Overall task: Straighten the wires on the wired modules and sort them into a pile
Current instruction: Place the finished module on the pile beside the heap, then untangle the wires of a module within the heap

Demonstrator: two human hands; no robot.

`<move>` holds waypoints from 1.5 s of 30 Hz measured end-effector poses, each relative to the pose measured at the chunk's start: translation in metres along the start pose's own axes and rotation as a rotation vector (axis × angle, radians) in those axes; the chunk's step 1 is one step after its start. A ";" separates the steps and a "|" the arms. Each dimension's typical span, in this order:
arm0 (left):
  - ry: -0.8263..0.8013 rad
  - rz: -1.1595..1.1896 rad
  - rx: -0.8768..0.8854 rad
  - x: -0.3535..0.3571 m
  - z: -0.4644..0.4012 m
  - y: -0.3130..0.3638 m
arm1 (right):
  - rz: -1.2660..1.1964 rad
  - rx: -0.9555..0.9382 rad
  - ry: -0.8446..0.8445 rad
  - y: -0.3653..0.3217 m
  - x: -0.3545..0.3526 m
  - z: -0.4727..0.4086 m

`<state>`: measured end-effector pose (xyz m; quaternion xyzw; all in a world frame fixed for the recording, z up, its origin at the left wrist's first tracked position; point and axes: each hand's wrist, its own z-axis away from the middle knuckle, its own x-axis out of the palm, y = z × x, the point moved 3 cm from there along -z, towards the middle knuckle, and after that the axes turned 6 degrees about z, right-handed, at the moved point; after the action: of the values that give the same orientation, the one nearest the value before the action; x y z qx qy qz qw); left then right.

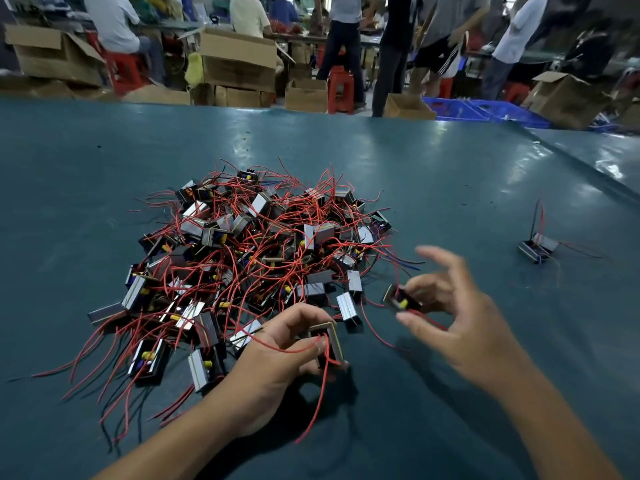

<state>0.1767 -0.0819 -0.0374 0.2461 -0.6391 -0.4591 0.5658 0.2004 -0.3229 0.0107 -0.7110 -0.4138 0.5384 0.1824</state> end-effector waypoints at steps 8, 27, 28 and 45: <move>-0.013 -0.011 -0.017 -0.001 -0.001 0.000 | 0.300 -0.025 -0.195 -0.004 0.003 0.001; -0.040 -0.249 0.087 0.001 -0.001 -0.002 | -0.113 -0.103 -0.058 -0.045 0.049 0.021; -0.055 -0.266 0.091 0.002 0.000 -0.002 | -0.125 -0.076 -0.053 -0.045 0.053 0.021; -0.075 -0.258 0.080 -0.003 -0.006 -0.008 | -0.476 0.310 -0.095 -0.036 0.058 0.019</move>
<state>0.1810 -0.0849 -0.0465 0.3313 -0.6407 -0.5110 0.4675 0.1733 -0.2597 -0.0065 -0.5318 -0.4897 0.5699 0.3906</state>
